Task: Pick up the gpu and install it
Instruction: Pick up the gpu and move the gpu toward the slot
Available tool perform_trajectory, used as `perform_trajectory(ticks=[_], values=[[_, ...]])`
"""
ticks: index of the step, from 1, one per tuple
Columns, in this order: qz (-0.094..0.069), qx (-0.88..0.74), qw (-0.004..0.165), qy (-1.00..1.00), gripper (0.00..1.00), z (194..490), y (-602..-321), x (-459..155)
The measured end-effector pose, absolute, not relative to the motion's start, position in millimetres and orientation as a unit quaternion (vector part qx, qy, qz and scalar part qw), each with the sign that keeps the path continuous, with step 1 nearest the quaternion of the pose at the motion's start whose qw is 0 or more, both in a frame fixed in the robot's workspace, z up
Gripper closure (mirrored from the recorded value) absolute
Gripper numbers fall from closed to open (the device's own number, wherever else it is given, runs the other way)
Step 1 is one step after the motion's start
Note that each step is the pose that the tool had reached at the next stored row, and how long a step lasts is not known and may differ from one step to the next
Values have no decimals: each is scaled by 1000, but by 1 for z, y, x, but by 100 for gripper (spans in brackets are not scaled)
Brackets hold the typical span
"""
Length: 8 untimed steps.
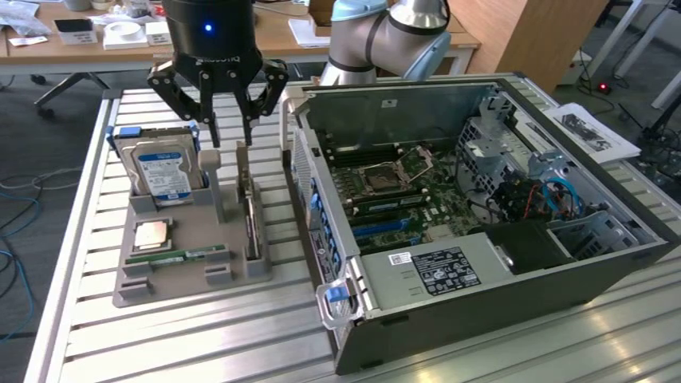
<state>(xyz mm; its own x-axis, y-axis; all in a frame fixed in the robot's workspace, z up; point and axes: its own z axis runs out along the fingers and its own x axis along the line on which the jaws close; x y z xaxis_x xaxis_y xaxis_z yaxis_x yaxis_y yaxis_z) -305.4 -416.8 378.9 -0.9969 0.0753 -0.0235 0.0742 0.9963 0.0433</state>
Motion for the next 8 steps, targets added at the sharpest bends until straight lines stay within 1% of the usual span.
perform_trajectory(ticks=[8], values=[[21, 37, 13, 999, 57, 364, -417, -305]])
